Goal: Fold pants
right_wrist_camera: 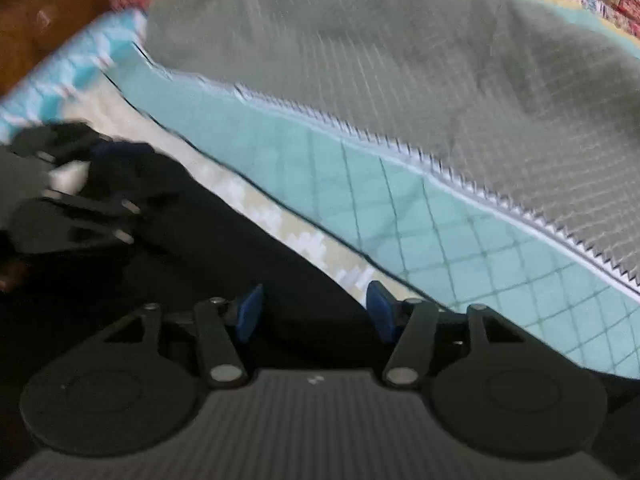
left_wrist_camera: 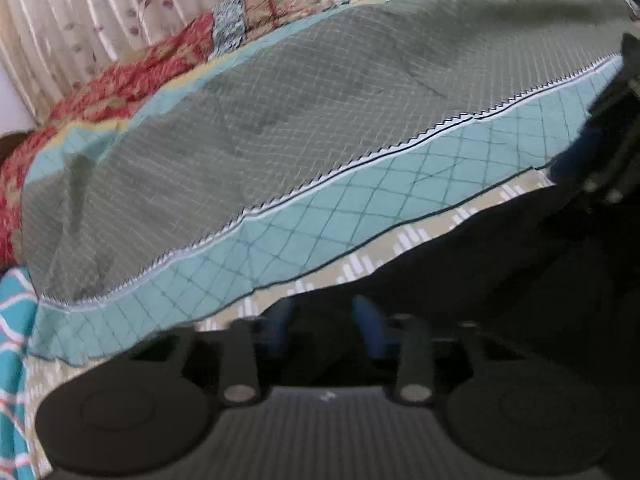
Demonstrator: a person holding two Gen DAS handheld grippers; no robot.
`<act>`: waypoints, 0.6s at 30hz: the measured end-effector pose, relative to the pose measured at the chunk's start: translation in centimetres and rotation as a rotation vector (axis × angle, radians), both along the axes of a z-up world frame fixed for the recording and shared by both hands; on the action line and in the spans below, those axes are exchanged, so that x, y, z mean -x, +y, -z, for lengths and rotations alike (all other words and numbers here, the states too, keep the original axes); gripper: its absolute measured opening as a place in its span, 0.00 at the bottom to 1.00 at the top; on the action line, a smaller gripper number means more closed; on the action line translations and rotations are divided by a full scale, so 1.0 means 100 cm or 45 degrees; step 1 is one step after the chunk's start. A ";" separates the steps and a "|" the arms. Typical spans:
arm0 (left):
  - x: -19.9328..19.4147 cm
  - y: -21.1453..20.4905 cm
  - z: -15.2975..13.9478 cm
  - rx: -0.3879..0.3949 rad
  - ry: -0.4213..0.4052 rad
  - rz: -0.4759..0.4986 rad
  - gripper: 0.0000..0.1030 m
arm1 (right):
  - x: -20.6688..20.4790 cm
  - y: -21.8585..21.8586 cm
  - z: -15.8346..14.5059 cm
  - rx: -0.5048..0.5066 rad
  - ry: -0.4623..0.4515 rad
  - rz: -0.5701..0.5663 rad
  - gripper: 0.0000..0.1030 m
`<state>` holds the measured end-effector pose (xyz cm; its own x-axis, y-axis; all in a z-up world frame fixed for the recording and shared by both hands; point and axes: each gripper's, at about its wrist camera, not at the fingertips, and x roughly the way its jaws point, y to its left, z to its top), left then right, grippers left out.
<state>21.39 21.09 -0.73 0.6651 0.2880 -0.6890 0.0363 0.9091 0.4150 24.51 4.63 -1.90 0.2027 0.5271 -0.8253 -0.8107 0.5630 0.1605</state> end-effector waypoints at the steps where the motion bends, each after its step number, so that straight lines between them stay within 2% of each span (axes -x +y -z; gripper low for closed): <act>1: -0.003 0.000 -0.002 -0.020 -0.018 -0.012 0.14 | 0.000 0.003 -0.004 -0.025 -0.011 -0.029 0.28; 2: -0.003 -0.001 -0.006 -0.022 -0.061 -0.034 0.14 | -0.001 0.007 -0.010 -0.043 -0.026 -0.020 0.09; 5: -0.005 0.011 -0.024 0.053 -0.260 -0.182 0.16 | -0.010 0.016 -0.044 -0.167 -0.227 0.077 0.09; 6: -0.009 0.015 -0.027 0.042 -0.315 -0.260 0.24 | -0.018 0.019 -0.052 -0.215 -0.256 0.126 0.10; 7: -0.015 0.017 -0.026 0.001 -0.323 -0.338 0.39 | -0.027 0.025 -0.052 -0.241 -0.279 0.188 0.12; 8: -0.022 0.019 -0.023 -0.024 -0.281 -0.380 0.48 | -0.033 0.033 -0.047 -0.209 -0.329 0.248 0.18; 9: -0.024 0.023 -0.021 -0.014 -0.235 -0.379 0.52 | -0.040 0.042 -0.040 -0.134 -0.356 0.281 0.34; 10: -0.023 0.027 -0.021 0.007 -0.212 -0.374 0.51 | -0.046 0.045 -0.034 -0.071 -0.337 0.293 0.44; 11: -0.017 0.032 -0.023 0.029 -0.218 -0.379 0.52 | -0.053 0.037 -0.029 -0.061 -0.291 0.315 0.44; 12: -0.008 0.038 -0.027 0.054 -0.238 -0.386 0.53 | -0.058 0.024 -0.029 -0.109 -0.248 0.334 0.44; 14: 0.009 0.057 -0.035 0.092 -0.260 -0.436 0.62 | -0.068 -0.011 -0.033 -0.180 -0.211 0.396 0.44; 16: 0.021 0.081 -0.038 0.117 -0.260 -0.511 0.85 | -0.077 -0.050 -0.038 -0.200 -0.215 0.504 0.44; 18: 0.028 0.098 -0.038 0.136 -0.252 -0.547 0.87 | -0.098 -0.103 -0.048 -0.210 -0.245 0.672 0.44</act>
